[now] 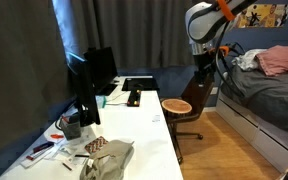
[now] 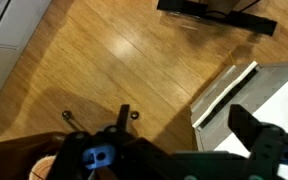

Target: Move the white sachet forward on the table

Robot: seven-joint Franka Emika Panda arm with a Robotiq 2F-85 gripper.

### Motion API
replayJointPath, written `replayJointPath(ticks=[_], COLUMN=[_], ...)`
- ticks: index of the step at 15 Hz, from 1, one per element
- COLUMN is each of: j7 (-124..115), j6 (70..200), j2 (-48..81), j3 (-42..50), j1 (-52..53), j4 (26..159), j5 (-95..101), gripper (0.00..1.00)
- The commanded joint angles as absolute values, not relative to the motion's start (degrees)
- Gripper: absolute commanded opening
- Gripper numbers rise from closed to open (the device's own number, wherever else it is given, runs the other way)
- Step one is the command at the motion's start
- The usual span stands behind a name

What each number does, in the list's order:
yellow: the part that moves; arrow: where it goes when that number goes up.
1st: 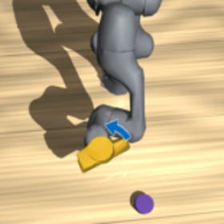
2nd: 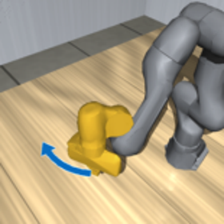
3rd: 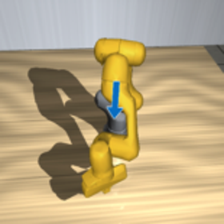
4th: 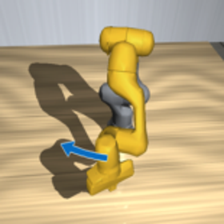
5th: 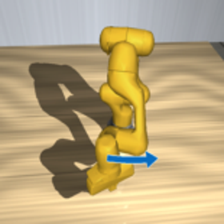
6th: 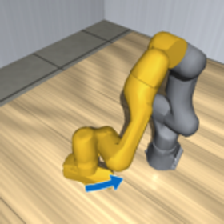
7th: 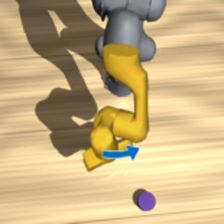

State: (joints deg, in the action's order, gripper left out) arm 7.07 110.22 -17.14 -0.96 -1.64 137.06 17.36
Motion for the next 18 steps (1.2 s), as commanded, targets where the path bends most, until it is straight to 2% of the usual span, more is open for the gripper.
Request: replayJointPath(ticks=[1,5,9,10,18], j7=[-1.1,-8.9,-19.9,-15.5,-16.2], j6=[115.0,126.3,136.3,133.5,134.0], j2=[-15.7,-11.9,-6.4,-9.2,-8.5], j3=[-5.8,-11.0,-14.4,-13.0,-12.7], j1=[1.4,4.6,5.4,6.0,6.2], j4=[141.6,144.4,141.8,143.7,143.5], j5=[22.4,30.1,40.7,36.1,36.7], gripper=[1.0,1.0,1.0,1.0,1.0])
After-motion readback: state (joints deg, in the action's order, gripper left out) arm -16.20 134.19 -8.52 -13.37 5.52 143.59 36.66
